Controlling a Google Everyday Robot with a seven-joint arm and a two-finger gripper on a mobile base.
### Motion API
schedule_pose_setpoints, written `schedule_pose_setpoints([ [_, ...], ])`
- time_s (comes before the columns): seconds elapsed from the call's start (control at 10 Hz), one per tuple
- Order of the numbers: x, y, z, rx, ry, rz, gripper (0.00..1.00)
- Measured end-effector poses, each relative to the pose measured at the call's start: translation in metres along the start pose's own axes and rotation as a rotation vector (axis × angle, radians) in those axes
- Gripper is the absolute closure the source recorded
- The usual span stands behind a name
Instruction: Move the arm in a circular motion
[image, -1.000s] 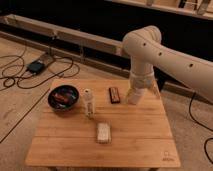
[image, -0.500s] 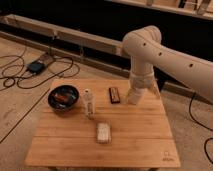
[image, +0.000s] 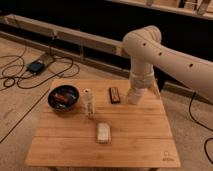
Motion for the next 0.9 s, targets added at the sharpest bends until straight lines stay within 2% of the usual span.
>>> schedule_pose_setpoints([
  [0.2,0.006,0.003,0.001,0.0,0.001,0.0,0.2],
  [0.4,0.025,0.006,0.003,-0.004,0.003,-0.006,0.2],
  [0.5,0.041,0.005,0.003,-0.008,0.009,-0.016,0.2],
  [0.9,0.046,0.004,-0.002,0.002,0.017,-0.011,0.2],
])
